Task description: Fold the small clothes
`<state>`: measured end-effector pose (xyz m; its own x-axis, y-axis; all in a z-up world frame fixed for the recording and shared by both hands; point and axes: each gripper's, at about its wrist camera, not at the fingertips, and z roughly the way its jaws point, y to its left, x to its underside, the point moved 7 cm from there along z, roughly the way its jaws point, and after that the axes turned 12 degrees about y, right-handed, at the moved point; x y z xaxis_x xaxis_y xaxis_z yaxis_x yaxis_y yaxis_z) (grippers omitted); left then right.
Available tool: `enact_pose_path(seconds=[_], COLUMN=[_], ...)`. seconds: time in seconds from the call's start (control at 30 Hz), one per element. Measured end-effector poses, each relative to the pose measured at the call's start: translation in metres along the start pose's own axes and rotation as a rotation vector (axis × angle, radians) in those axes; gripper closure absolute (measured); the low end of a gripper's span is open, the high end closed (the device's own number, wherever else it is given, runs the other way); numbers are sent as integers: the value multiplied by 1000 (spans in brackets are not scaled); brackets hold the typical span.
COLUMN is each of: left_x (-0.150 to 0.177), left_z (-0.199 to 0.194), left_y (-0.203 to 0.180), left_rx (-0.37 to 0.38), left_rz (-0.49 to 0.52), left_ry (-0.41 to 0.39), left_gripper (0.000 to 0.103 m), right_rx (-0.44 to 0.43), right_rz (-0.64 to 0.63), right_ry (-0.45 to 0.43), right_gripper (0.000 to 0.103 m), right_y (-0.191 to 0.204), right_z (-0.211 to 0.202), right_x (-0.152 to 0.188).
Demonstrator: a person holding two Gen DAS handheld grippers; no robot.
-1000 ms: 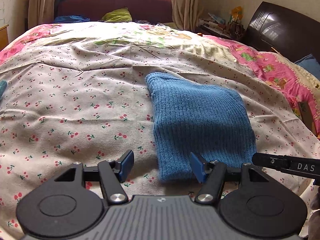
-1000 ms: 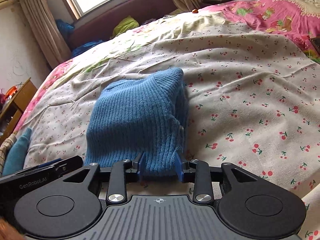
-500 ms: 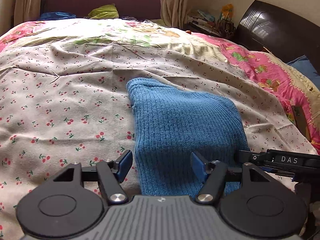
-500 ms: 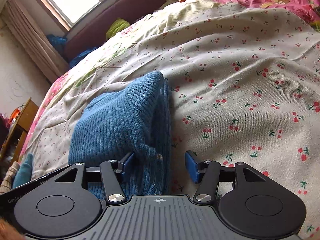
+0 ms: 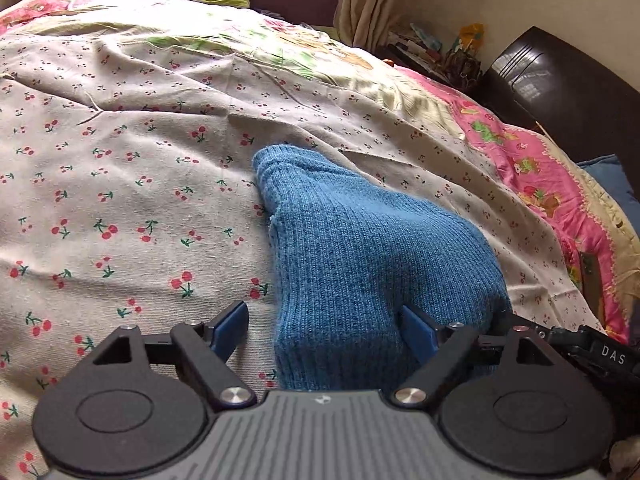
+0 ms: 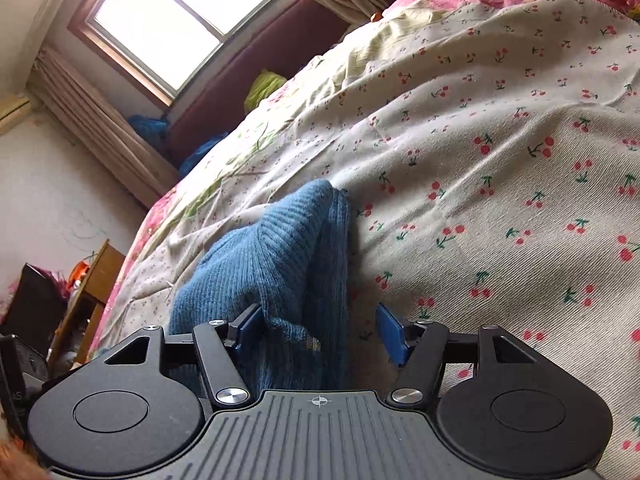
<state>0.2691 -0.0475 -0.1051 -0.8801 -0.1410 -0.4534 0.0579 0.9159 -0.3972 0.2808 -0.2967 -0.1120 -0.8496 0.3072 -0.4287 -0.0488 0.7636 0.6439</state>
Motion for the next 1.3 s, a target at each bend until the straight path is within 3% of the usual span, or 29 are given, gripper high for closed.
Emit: enact_pose_path(seconds=[0.13,0.4,0.5,0.57,0.67,0.83,1.0,1.07,1.17,1.3], left_x=[-3,-12,-16,-18,-14,-2,20,28,35,36], left_z=[5,18,35,38,29,-1,-43,-47,-36,-35], left_y=[-2,-10,-16,-18,-22,-25,-14,-1,15,14], left_rx=[26,66,67,50,52,71,62,43,15,14], left_rz=[1,-11,-10,3,11,9,15,-19,-64,-49], left_ry=[22,41,72,80,83,67,51,62,80,70], left_gripper=[9,8,0,0,13,33,37,37,35,33], right_rx=[-69,-79,-106,-134,-203,-322,-393,-359,-217,-189], right_rz=[62,42,57,74,127,116,94,90,104,126], right_ry=[37,84,92,97,114,121,187,211,225,206], right_gripper=[40,40,40,51,63,70,71,71,71,71], right_y=[-11,0,4,5,3,23,47,51,43,32], right_z=[6,25,38,41,37,20,13,18,26,14], right_x=[-7,-8,-6,-4,-1,8,27,32,34,36])
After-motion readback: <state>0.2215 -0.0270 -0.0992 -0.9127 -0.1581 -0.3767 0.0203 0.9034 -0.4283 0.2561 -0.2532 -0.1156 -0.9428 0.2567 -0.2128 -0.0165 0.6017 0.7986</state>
